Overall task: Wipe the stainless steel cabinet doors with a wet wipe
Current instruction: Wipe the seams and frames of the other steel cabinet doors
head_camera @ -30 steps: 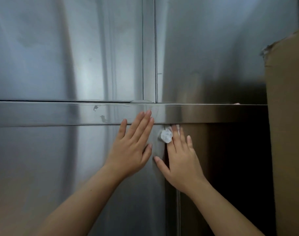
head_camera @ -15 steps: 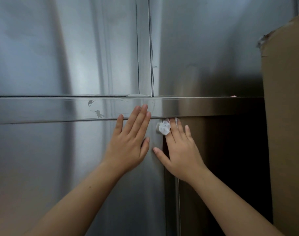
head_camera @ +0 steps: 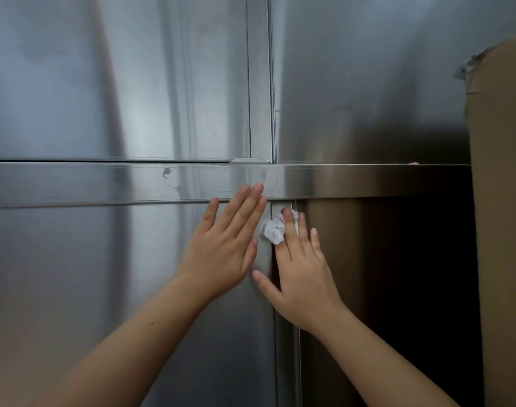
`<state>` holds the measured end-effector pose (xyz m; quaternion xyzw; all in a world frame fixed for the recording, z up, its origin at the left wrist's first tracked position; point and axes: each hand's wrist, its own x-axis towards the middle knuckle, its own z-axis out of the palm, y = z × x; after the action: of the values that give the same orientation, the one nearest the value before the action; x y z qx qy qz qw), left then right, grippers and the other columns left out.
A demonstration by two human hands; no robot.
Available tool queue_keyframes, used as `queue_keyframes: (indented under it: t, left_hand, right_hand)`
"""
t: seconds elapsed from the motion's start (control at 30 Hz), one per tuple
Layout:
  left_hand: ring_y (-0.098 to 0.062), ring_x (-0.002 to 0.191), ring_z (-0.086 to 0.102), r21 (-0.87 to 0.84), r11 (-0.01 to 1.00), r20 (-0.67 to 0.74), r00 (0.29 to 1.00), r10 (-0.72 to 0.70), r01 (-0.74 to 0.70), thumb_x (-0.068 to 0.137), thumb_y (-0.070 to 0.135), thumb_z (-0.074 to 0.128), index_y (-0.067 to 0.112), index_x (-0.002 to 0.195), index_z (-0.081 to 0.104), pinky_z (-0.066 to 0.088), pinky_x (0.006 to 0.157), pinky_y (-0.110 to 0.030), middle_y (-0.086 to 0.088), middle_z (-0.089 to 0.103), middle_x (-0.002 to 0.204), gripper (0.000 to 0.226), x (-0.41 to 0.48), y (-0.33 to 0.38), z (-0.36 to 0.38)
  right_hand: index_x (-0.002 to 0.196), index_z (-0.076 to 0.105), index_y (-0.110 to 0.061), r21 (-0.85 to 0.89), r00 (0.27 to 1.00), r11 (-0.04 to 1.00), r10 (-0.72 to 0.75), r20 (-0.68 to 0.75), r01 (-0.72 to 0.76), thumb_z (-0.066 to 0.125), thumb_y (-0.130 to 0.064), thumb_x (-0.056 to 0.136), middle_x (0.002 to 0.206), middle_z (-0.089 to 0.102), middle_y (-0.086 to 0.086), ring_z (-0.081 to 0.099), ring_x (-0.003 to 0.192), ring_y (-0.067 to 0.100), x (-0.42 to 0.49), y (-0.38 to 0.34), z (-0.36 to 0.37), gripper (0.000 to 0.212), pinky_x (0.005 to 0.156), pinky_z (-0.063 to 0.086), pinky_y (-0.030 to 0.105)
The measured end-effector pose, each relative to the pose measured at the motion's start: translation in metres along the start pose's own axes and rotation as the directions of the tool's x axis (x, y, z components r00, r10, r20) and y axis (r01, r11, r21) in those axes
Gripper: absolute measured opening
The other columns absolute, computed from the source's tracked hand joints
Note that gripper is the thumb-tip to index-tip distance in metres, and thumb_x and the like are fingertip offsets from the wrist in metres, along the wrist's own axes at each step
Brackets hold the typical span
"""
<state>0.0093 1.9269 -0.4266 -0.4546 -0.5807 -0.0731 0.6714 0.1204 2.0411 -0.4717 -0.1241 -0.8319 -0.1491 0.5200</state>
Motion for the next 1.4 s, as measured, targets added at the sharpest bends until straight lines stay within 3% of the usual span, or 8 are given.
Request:
queue_keyframes:
  t: [0.27, 0.47, 0.7, 1.07, 1.4]
  left_hand:
    - [-0.021, 0.143, 0.022, 0.016, 1.000, 0.001, 1.000, 0.010, -0.010, 0.095, 0.027, 0.030, 0.006, 0.148, 0.030, 0.020, 0.112, -0.049, -0.009, 0.023, 0.155, 0.057, -0.010, -0.013, -0.005]
    - [-0.021, 0.143, 0.022, 0.023, 1.000, -0.005, 1.000, 0.005, -0.005, 0.097, 0.027, 0.024, 0.005, 0.147, 0.030, 0.020, 0.112, -0.049, -0.009, 0.023, 0.155, 0.056, -0.010, -0.013, -0.005]
    - [-0.021, 0.143, 0.023, 0.022, 1.000, -0.007, 1.000, 0.007, -0.007, 0.097, 0.026, 0.024, 0.005, 0.147, 0.030, 0.021, 0.111, -0.049, -0.009, 0.024, 0.155, 0.055, -0.009, -0.013, -0.004]
    - [-0.021, 0.143, 0.022, 0.021, 1.000, -0.025, 1.000, 0.015, -0.014, 0.095, 0.026, 0.027, 0.005, 0.148, 0.029, 0.019, 0.112, -0.050, -0.009, 0.022, 0.156, 0.056, -0.010, -0.013, -0.004]
    - [-0.021, 0.144, 0.020, 0.010, 1.000, -0.007, 1.000, 0.014, -0.014, 0.099, 0.026, 0.018, 0.006, 0.149, 0.027, 0.020, 0.112, -0.051, -0.009, 0.022, 0.156, 0.055, -0.010, -0.014, -0.003]
  right_hand:
    - [0.145, 0.030, 0.000, -0.047, 0.996, 0.994, -0.094, 0.006, 0.094, 0.033, -0.056, 0.089, 0.153, 0.021, 0.020, 0.018, 0.142, 0.034, 0.000, -0.006, 0.001, 0.080, 0.116, 0.008, 0.041]
    - [0.138, 0.042, 0.001, -0.040, 0.993, 0.996, -0.078, -0.084, 0.075, 0.033, -0.051, 0.091, 0.142, 0.043, 0.022, 0.036, 0.135, 0.035, 0.025, -0.006, -0.007, 0.071, 0.113, 0.011, 0.041]
    - [0.148, 0.024, -0.002, 0.003, 0.996, 0.997, -0.075, 0.042, 0.075, 0.036, -0.055, 0.089, 0.157, 0.012, 0.015, 0.008, 0.145, 0.030, -0.031, -0.013, 0.013, 0.080, 0.116, 0.001, 0.037]
    - [0.144, 0.032, 0.000, 0.010, 0.996, 0.997, -0.072, -0.060, 0.073, 0.034, -0.051, 0.091, 0.154, 0.020, 0.018, 0.013, 0.143, 0.031, 0.005, -0.007, 0.005, 0.074, 0.115, 0.003, 0.039]
    - [0.147, 0.024, 0.000, 0.007, 0.998, 0.998, -0.060, -0.007, 0.060, 0.034, -0.054, 0.091, 0.155, 0.016, 0.018, 0.008, 0.143, 0.031, -0.030, -0.013, 0.015, 0.078, 0.116, -0.003, 0.037]
